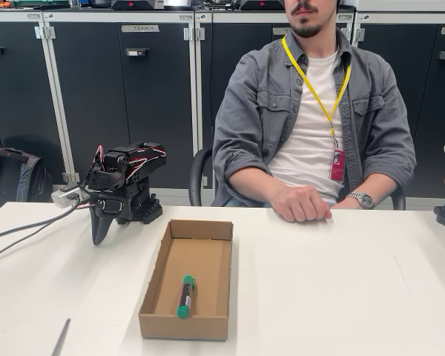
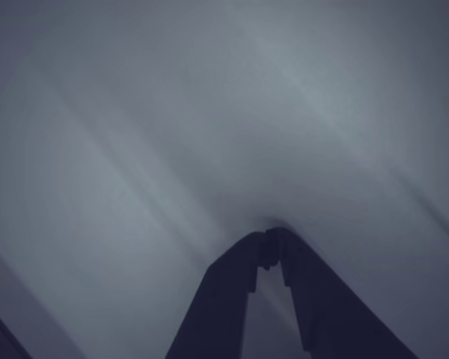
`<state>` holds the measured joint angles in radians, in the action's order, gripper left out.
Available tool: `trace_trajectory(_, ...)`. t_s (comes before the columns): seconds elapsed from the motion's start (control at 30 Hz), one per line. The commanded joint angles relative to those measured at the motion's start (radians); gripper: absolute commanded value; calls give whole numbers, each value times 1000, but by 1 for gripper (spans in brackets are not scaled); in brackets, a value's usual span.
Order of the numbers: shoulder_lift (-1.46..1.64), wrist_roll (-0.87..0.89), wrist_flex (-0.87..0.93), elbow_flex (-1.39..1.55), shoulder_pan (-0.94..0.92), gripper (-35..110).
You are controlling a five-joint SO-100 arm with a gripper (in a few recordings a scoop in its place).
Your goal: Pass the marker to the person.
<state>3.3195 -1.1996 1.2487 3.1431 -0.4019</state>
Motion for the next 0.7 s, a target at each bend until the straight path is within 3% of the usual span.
trace_trajectory(0.0,12,-6,3,29,-9,-5)
trace_trajectory(0.67,12,6,-9,28,-9,-5)
